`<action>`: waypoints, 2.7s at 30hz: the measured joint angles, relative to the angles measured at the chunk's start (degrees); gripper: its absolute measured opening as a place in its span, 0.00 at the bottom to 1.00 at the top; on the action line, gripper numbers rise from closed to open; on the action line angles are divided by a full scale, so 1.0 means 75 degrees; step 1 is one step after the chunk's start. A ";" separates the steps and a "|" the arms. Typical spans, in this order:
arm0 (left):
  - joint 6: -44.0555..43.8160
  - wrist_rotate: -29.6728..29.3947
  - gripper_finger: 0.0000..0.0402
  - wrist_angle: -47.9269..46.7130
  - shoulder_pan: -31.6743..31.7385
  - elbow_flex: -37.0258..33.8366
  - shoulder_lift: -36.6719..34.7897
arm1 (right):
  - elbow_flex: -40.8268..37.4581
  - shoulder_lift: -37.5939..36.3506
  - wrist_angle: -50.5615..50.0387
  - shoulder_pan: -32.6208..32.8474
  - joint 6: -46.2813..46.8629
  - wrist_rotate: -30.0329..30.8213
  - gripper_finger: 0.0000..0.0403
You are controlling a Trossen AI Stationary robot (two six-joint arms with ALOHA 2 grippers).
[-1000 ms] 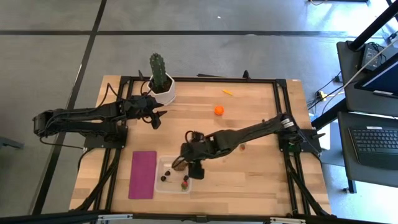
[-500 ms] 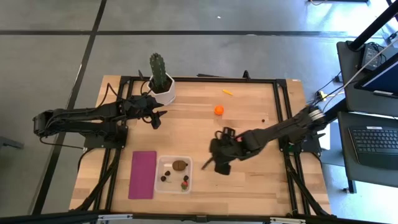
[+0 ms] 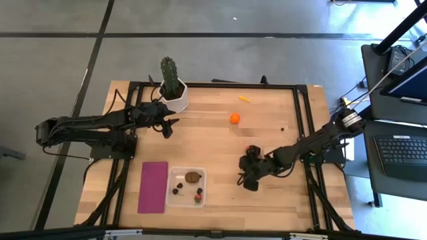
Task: Pick and placing Produce into tupperware
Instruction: Put the strawberry into the transparent bin
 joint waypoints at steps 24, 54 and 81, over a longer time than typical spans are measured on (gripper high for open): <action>0.0006 -0.0125 0.44 -0.0003 -0.0002 0.0000 -0.0003 | -0.0503 0.0692 0.1020 -0.0061 -0.1217 0.0399 0.46; 0.0006 -0.0125 0.44 0.0000 0.0001 0.0000 0.0000 | -0.0503 0.0861 0.1042 -0.0266 -0.0783 0.0396 0.02; 0.0006 -0.0125 0.44 0.0003 0.0001 0.0009 0.0000 | 0.5289 0.2636 0.2957 -0.1363 -0.3598 -0.1400 0.00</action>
